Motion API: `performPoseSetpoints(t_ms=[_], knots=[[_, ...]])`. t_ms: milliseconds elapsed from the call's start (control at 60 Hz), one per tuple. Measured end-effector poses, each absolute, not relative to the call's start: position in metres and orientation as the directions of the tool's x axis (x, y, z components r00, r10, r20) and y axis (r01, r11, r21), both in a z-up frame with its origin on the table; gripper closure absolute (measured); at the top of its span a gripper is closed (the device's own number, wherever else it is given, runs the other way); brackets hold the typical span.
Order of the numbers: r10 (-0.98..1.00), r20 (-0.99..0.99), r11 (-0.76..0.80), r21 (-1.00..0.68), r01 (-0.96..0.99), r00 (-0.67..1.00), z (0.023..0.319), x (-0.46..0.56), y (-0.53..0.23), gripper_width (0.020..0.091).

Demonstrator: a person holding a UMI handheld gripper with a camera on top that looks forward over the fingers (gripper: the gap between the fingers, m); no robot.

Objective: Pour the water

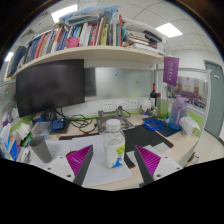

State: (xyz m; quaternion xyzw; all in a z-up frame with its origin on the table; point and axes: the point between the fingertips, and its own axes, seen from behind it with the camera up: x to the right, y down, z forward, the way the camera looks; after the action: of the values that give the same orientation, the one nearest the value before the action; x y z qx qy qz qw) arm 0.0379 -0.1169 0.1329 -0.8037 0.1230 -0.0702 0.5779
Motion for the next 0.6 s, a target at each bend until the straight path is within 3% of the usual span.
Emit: performPoseSetpoints(t_ms=[333,417,533,600], knots=[[-0.072,0.036,-0.302,-0.953,0.012,0.997,0.087,0.057,-0.044,0.0276],[-0.029,0.032,-0.287,-0.958,0.023,0.999,0.083,0.052,-0.032,0.0353],[-0.015,0.001,-0.265,-0.964,-0.003,1.000,0.078,0.051,-0.026,0.0566],[-0.014,-0.006,-0.242,-0.970,-0.010,1.000,0.080,0.051,-0.025,0.0583]])
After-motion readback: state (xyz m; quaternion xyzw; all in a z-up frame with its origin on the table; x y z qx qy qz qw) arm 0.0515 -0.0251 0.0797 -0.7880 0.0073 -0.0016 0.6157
